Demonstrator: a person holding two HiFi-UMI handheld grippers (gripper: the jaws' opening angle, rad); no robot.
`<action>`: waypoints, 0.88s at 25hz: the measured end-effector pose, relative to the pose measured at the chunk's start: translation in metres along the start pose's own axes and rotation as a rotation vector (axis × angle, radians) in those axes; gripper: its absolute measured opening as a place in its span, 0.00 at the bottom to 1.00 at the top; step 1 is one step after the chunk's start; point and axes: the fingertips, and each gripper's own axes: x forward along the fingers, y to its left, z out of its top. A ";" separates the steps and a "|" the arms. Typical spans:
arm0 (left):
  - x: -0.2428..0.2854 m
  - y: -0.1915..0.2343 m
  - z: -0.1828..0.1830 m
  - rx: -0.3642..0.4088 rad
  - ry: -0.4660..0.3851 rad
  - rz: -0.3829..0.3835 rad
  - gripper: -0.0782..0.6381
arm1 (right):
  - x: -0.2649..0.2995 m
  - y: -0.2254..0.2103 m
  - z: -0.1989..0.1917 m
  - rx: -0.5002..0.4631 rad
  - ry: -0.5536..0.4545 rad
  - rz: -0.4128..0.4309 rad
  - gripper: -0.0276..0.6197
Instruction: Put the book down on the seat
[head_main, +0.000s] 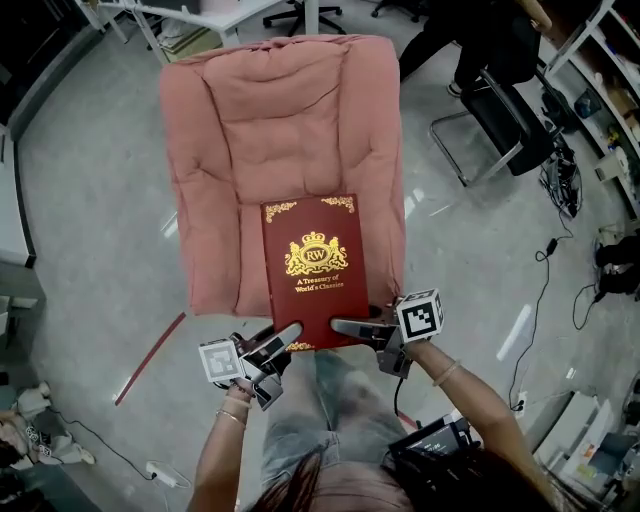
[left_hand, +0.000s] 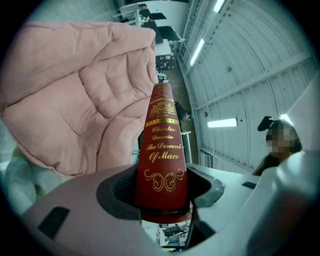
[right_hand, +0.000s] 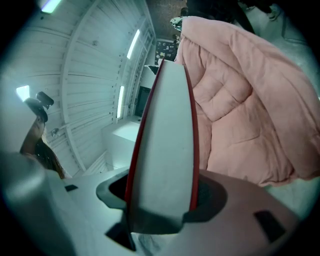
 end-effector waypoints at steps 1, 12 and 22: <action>0.000 0.006 0.000 -0.002 0.002 0.003 0.45 | 0.001 -0.005 -0.001 0.007 0.001 -0.004 0.48; -0.009 0.060 0.009 -0.102 -0.001 0.024 0.45 | 0.026 -0.050 -0.005 0.069 -0.012 -0.030 0.48; -0.011 0.097 0.010 -0.158 -0.005 0.043 0.45 | 0.037 -0.086 -0.013 0.125 -0.014 -0.042 0.48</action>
